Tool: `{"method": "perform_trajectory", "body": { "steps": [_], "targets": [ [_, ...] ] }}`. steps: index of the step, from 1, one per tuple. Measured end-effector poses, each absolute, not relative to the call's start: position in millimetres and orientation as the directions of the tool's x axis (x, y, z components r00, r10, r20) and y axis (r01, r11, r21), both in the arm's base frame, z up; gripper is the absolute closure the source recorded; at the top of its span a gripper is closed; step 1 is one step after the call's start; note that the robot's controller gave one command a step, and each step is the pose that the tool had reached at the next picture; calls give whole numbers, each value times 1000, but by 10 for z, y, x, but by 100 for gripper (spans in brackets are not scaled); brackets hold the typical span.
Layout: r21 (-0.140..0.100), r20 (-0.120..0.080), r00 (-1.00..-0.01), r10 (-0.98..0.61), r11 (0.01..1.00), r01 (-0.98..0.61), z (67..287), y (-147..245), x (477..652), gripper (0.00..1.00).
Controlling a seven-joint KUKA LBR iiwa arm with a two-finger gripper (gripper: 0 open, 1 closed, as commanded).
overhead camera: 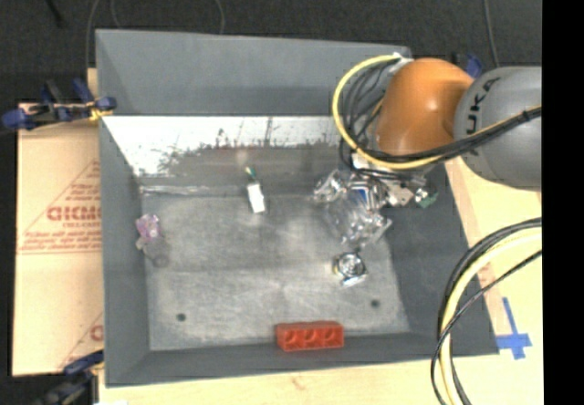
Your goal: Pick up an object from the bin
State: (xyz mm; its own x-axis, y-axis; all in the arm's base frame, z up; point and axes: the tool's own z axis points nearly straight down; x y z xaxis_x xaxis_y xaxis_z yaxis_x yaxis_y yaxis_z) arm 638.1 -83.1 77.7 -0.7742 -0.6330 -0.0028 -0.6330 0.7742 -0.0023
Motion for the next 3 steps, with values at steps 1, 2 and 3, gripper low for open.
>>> {"method": "perform_trajectory", "body": {
  "steps": [1,2,3],
  "targets": [
    [2,1,-993,-119,993,-119,1276,-882,6515,0],
    [9,20,-993,-120,993,-119,1245,-865,6477,100],
    [-1,-9,-995,-103,995,-103,2331,-957,6529,100]
  ]
}}
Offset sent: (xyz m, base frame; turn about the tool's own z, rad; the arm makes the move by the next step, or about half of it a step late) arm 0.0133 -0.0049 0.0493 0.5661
